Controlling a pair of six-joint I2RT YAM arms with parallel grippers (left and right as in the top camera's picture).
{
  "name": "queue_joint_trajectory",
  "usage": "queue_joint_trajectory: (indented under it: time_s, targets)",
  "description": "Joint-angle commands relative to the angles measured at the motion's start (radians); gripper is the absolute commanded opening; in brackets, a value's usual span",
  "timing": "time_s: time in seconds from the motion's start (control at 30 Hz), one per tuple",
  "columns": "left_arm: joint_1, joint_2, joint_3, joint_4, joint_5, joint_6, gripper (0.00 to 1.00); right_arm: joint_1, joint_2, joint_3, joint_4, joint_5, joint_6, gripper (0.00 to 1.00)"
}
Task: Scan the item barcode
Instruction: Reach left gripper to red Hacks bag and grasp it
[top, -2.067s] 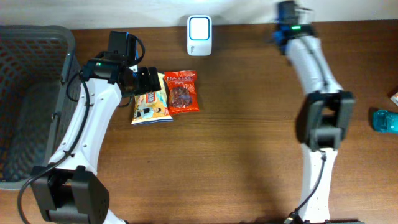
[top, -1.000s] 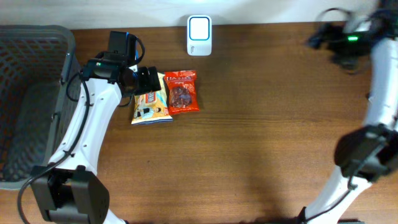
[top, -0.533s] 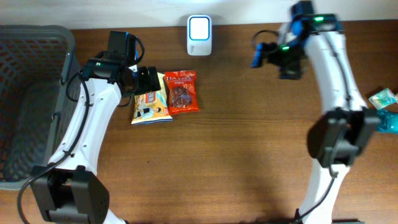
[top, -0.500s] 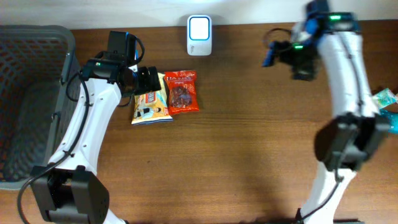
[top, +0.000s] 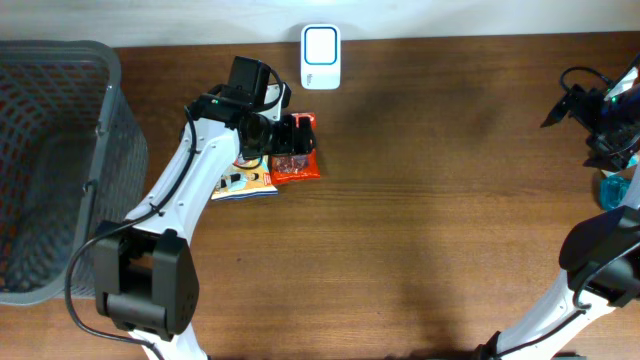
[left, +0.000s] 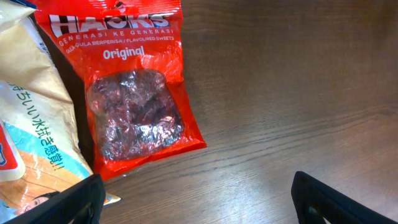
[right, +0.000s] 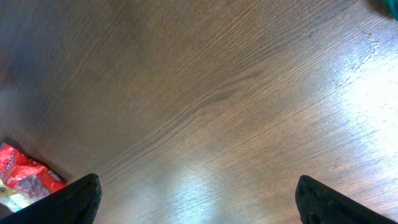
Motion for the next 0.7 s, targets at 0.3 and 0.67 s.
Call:
queue_joint_trajectory:
  time_s: [0.3,0.67]
  targets:
    - [-0.056,0.126,-0.001,0.043,-0.017,0.019,0.95,-0.001,0.001,0.000,0.001,0.013,0.001,0.98]
    - [-0.084,0.165,-0.001,0.141,-0.216,0.019,0.95,-0.001,0.001,0.000,0.000,0.013,0.001,0.98]
